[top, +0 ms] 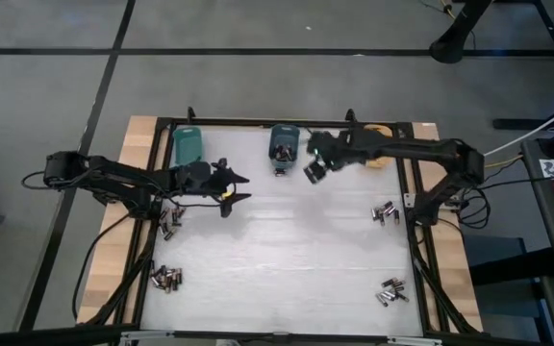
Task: Sort batteries
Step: Put the brown battery into the blue bin
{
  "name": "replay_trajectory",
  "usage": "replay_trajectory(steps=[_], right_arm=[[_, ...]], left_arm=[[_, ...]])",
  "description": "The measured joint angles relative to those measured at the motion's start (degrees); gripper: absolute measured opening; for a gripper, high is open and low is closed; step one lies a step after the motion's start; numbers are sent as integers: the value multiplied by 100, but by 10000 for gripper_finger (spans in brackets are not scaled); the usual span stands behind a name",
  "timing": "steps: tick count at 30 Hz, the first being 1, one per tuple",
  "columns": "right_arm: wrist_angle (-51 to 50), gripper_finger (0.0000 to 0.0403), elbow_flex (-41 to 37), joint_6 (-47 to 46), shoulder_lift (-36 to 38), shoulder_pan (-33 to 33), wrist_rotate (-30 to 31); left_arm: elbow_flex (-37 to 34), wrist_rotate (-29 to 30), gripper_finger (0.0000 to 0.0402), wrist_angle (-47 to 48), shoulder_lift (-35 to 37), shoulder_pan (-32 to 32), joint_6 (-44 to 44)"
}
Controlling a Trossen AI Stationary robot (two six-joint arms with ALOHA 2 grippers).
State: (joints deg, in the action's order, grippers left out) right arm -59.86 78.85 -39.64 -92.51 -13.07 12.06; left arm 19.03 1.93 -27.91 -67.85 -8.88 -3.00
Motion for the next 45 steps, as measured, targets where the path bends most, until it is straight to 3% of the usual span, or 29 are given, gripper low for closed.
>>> replay_trajectory(steps=[6,14,23,29,45], right_arm=[[-1281,302,-623,-1792,-10,748,376],[-1262,298,-2151,-2752,302,911,-321],[-970,244,-3508,-4274,1588,1084,-172],[-252,237,-4328,-4861,2167,1211,-253],[47,237,-4496,-6101,2180,1199,-14]], left_arm=[[0,1,224,-5,0,0,102],[0,1,224,45,0,-2,118],[0,1,224,48,0,-4,108],[0,3,224,28,0,-4,86],[0,3,224,30,0,-4,67]])
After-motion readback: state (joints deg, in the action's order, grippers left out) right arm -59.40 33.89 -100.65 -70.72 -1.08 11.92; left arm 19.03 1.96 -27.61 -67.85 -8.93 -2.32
